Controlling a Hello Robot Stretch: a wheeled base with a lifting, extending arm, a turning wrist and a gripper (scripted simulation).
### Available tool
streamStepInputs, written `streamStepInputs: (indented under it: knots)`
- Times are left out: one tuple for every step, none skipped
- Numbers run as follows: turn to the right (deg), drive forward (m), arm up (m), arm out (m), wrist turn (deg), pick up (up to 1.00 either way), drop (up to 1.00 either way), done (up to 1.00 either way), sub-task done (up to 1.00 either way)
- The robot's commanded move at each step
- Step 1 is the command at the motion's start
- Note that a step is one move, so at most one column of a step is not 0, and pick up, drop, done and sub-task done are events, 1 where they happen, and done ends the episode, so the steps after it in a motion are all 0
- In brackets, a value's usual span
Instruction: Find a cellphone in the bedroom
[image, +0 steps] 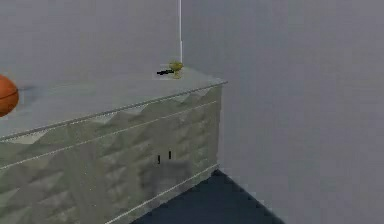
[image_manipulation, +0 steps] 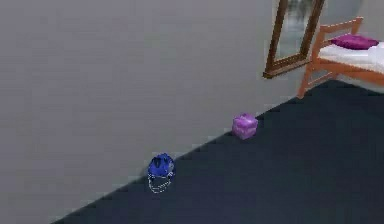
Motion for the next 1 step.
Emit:
streamStepInputs:
  knots:
    - [0.0,0.9,0.0,0.0,0.0,0.0,0.0,0.0,0.0]
